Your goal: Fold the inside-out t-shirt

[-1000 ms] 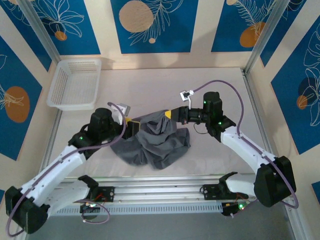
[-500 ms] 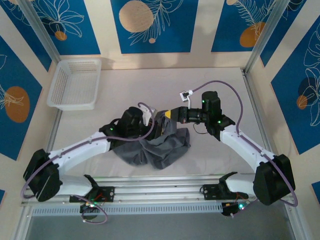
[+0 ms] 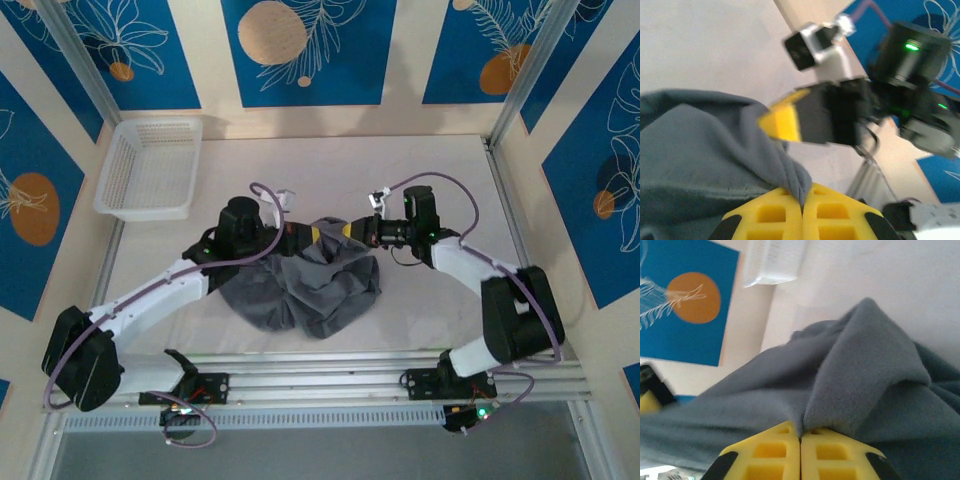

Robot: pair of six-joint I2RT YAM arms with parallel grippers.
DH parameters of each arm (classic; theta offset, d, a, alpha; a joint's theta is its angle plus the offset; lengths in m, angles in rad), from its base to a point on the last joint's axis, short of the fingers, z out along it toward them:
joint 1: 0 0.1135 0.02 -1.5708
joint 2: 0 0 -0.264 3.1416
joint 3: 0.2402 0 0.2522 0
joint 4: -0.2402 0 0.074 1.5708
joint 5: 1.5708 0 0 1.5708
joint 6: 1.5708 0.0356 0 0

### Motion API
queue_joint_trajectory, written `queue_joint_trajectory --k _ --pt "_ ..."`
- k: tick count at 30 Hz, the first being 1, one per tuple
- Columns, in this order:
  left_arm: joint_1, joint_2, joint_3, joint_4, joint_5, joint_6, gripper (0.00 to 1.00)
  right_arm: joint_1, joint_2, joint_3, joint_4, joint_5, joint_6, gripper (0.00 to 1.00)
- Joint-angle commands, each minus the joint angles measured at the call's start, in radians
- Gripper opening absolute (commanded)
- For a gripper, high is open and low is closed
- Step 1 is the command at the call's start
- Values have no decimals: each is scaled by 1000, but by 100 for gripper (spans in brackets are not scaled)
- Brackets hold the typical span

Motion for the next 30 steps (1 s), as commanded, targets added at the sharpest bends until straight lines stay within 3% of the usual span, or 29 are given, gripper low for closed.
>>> queue_joint_trajectory --k 1,3,8,11,14,19,23,26,27,28,30 --pt "8 -42 19 57 169 -60 0 -41 7 52 -148 43 -33 21" --pt "9 -47 36 -7 152 -25 0 -39 -65 31 -154 71 -43 32" --pt "12 -18 57 -36 148 -4 0 4 -373 -124 -108 297 -47 36" --pt "12 13 76 -25 163 -14 0 155 -558 -234 -29 518 -173 35" --pt "12 29 89 -22 170 -20 0 357 -647 -314 83 730 -417 37" --pt "12 28 98 -18 177 -27 0 494 -487 -249 127 908 -659 41" --pt "12 8 94 -31 169 -26 0 524 -286 -236 339 1208 -852 53" --pt "12 -14 83 -42 152 -23 0 522 -196 -195 379 1188 -942 55" --pt "11 -19 82 -45 149 -21 0 524 -180 -188 387 1172 -936 53" --pt "11 -20 84 -55 148 -15 0 524 -177 -180 390 1151 -921 43" --pt "14 -25 108 -143 110 35 0 525 -203 -170 359 1108 -885 16"
